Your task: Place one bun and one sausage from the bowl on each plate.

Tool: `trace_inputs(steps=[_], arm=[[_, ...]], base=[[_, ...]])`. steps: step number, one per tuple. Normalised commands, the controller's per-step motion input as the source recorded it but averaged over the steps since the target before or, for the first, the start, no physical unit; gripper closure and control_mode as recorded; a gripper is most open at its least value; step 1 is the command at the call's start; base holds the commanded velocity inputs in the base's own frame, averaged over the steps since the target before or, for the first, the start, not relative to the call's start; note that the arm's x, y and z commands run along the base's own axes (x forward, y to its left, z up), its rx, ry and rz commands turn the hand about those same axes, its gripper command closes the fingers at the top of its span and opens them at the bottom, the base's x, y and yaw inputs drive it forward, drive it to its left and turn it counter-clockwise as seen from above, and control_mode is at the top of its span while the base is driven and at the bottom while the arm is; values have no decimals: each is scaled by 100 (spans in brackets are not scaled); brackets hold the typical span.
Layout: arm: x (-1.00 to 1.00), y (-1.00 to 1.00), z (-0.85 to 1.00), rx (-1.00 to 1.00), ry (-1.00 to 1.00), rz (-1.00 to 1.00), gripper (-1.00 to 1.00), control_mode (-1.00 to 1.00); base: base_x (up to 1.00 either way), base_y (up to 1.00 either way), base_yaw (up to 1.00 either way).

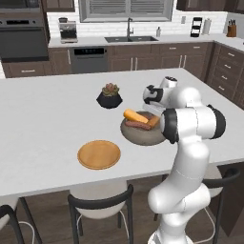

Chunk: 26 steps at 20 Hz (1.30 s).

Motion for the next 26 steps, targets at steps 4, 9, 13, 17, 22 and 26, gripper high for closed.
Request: trace_inputs(steps=[4, 9, 13, 17, 22, 26], arm=[[0, 1, 0, 0, 0, -3, 100, -100], [-16, 0, 6, 0, -1, -5, 100, -100], [-88, -2, 85, 1, -26, 0, 100, -100], [-100, 33, 58, -2, -12, 2, 100, -100], [-87, 100, 27, -2, 0, 14, 100, -100], [-30, 100, 63, -6, 4, 8, 100, -100]], base=[[0, 0, 0], [0, 0, 0], [0, 0, 0], [0, 0, 0], [0, 0, 0], [0, 0, 0]])
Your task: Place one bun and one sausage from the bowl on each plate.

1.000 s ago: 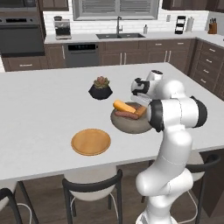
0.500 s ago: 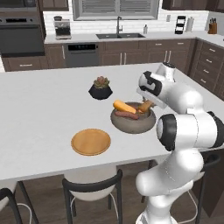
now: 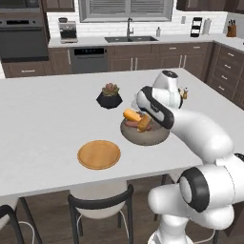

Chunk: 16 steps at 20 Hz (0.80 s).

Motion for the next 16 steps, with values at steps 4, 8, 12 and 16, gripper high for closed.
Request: trace_inputs(steps=[4, 8, 12, 16], arm=[[-78, 71, 20, -4, -3, 7, 100, -100], [-91, 46, 0, 0, -14, 13, 100, -100], [0, 0, 0, 0, 0, 0, 100, 100], [0, 0, 0, 0, 0, 0, 100, 100]], base=[[0, 0, 0], [0, 0, 0], [-93, 94, 11], [-23, 100, 1]])
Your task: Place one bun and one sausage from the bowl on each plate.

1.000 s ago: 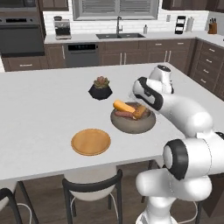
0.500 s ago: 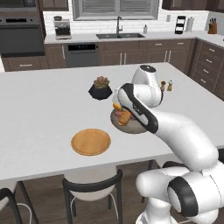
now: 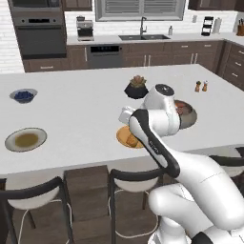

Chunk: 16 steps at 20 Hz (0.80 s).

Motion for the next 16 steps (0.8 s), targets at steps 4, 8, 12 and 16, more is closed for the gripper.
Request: trace_inputs(steps=[4, 8, 12, 16], arm=[[0, 0, 0, 0, 0, 0, 100, 100], [0, 0, 0, 0, 0, 0, 100, 100], [0, 0, 0, 0, 0, 0, 100, 100], [75, 64, 0, -1, 0, -9, 100, -100]], base=[[3, 100, 0], [26, 100, -9], [31, 100, -11], [18, 25, -3]])
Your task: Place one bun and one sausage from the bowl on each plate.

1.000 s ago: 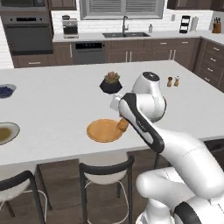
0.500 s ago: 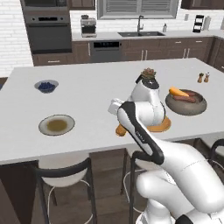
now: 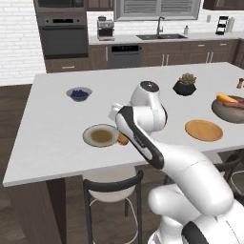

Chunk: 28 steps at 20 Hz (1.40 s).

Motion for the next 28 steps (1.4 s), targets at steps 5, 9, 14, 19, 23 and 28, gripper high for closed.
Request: trace_inputs(steps=[5, 9, 14, 19, 23, 28], arm=[[100, 29, -28, 0, 9, -6, 100, -100], [100, 0, -56, 0, 10, -1, 100, -100], [100, 27, -48, 0, 0, -6, 100, -100], [96, 40, -61, 0, 0, -4, -100, -100], [32, -15, -14, 2, 0, 0, -100, -100], [-8, -16, 71, 3, 0, 0, -100, -100]], base=[[0, 0, 0], [0, 0, 0], [0, 0, 0], [0, 0, 0], [0, 0, 0], [0, 0, 0]])
